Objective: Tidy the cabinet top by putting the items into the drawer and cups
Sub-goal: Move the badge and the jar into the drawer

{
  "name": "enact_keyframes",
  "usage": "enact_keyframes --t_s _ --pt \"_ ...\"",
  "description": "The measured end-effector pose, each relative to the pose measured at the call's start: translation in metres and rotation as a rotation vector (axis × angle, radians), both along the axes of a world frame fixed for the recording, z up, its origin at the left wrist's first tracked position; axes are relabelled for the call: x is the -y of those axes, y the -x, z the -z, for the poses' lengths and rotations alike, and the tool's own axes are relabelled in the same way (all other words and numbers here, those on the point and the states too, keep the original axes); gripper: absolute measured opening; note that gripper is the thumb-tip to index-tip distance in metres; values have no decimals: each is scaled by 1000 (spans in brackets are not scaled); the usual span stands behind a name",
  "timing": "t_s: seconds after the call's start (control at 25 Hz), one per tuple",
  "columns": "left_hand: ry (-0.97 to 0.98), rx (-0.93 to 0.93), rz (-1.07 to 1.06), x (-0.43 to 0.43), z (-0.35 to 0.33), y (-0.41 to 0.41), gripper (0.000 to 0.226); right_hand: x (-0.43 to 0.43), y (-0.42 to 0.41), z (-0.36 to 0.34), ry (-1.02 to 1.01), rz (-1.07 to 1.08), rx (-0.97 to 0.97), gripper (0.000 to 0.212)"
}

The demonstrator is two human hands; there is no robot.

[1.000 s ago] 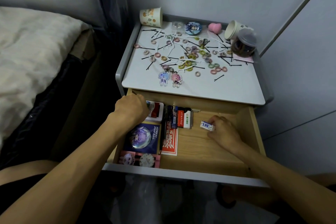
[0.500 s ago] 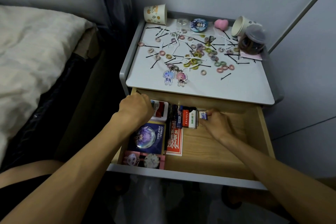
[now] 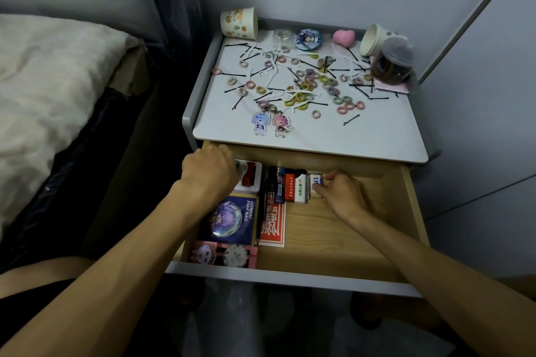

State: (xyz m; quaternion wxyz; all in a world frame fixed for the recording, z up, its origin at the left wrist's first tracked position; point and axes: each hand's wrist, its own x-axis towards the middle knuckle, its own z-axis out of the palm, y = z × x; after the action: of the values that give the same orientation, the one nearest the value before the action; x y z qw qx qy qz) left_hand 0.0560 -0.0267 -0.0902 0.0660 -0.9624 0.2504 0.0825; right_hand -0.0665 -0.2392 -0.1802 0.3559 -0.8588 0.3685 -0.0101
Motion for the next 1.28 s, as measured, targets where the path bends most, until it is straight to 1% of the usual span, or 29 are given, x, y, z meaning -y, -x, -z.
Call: enact_keyframes --t_s 0.08,0.12,0.16,0.28,0.36,0.48,0.52,0.6,0.68,0.76,0.84,0.88,0.92,1.0,1.04,1.16,1.2,1.28 --pt "12 100 62 3 -6 6 33 2 4 -7 19 -15 -9 21" --pt "51 114 90 5 -9 7 31 3 7 -15 36 -30 -7 16" --pt "111 89 104 9 -14 7 30 2 11 -24 50 -53 2 11" --pt "384 -153 75 21 -29 5 24 1 21 -63 71 -156 70 10" --pt "561 -255 91 32 -42 4 17 5 21 -93 30 -201 149 11" --pt "764 -371 132 54 -66 4 12 29 7 -131 -92 -164 263 11" --pt "814 -420 131 64 -73 2 12 44 -1 -140 -86 -151 295 11" --pt "885 -503 108 84 -83 -1 11 80 -20 -151 16 -114 346 10" --pt "921 -553 73 98 -87 -9 12 111 -42 -158 224 -71 362 14" --pt "952 -584 49 116 -90 -20 12 143 -64 -163 417 -33 360 31" --pt "975 -613 16 141 -89 -35 12 172 -82 -162 459 -25 259 58" --pt "975 -614 2 153 -87 -45 11 182 -90 -158 456 -38 194 68" --pt "971 -594 -5 166 -84 -57 9 193 -96 -153 451 -47 138 75" --pt "960 -473 -12 190 -75 -84 5 206 -107 -141 447 -62 90 77" --pt "938 -383 -12 203 -71 -98 6 211 -109 -136 451 -61 96 76" --pt "809 -118 31 240 -66 -140 26 223 -111 -131 530 -81 154 73" --pt "757 -74 57 253 -64 -152 32 226 -110 -130 565 -100 174 74" --pt "626 -42 120 275 -58 -176 41 225 -108 -130 620 -133 251 78"
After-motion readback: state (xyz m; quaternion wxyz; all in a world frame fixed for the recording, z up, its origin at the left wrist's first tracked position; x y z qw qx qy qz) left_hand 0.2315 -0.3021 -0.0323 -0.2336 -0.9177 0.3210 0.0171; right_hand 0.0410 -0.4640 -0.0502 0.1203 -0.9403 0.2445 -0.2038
